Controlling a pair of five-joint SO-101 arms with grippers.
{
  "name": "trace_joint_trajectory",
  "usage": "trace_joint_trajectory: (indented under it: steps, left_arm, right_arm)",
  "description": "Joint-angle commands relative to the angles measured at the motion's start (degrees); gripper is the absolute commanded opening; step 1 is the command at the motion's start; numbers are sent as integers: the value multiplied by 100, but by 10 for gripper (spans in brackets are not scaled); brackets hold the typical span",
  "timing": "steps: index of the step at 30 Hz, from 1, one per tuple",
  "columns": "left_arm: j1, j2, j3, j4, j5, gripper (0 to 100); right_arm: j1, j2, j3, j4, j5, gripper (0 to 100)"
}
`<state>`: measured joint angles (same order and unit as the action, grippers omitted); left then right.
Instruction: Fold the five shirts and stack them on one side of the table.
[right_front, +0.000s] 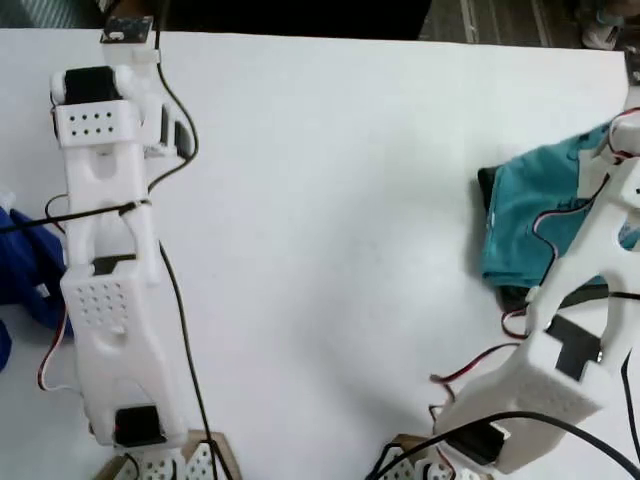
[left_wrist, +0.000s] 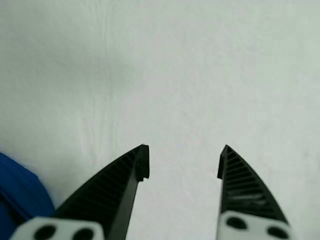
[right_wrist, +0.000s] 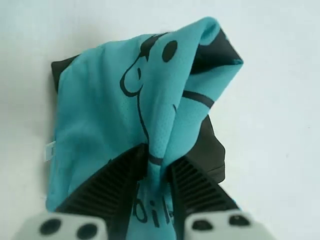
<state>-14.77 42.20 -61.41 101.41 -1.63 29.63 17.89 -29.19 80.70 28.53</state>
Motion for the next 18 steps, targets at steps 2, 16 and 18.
trace_joint_trajectory:
  steps: [2, 16, 18]
  left_arm:
    - [53, -369, -13, 44, 62, 246]
    - [44, -369, -13, 62, 44, 246]
    - [44, -369, -13, 70, 44, 246]
  right_arm:
    - [242, 382, -290, -400, 176, 22]
    - [470, 1042, -290, -848, 466, 156]
    - [470, 1033, -299, -927, 501, 243]
